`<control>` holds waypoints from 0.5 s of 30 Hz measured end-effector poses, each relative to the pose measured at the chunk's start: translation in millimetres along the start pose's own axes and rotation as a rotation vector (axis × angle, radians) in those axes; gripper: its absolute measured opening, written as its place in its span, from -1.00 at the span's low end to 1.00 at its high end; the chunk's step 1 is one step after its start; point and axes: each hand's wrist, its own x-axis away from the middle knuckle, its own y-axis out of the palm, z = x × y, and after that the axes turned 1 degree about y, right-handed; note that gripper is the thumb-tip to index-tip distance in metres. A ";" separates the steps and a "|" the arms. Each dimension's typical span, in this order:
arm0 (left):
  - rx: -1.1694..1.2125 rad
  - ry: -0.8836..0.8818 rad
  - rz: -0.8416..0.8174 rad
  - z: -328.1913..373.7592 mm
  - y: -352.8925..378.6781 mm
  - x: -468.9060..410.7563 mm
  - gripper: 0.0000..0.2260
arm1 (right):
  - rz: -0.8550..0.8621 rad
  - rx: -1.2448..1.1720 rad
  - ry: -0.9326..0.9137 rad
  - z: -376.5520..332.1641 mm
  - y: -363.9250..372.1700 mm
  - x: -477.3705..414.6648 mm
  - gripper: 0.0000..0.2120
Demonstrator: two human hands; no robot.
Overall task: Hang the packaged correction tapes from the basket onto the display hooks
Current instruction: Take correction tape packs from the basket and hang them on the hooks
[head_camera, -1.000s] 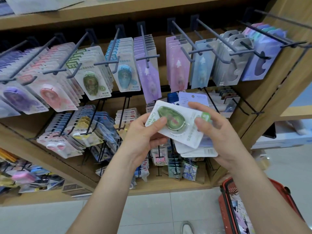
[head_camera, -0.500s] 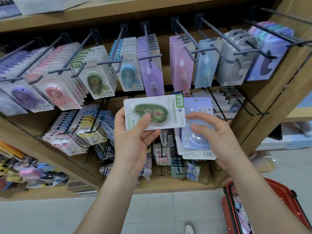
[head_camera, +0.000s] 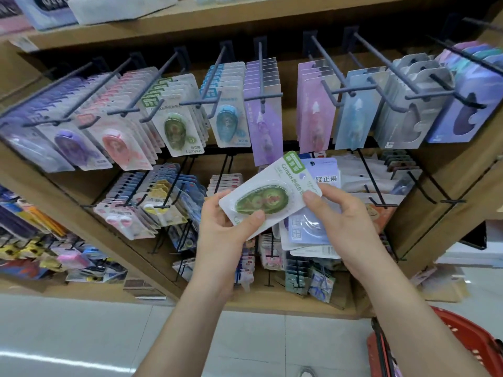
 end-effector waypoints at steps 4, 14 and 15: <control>-0.360 0.240 -0.054 16.9 -7.2 -9.4 -0.62 | -0.174 0.218 -0.086 -2.6 -3.6 -10.5 -0.85; -0.102 0.125 0.130 24.5 -15.4 -10.0 -0.98 | -0.377 0.176 -0.062 -4.4 34.8 -31.3 -0.79; -0.047 0.124 0.167 24.7 -19.8 -9.2 -0.97 | -0.419 0.167 -0.050 -3.1 41.3 -32.5 -0.80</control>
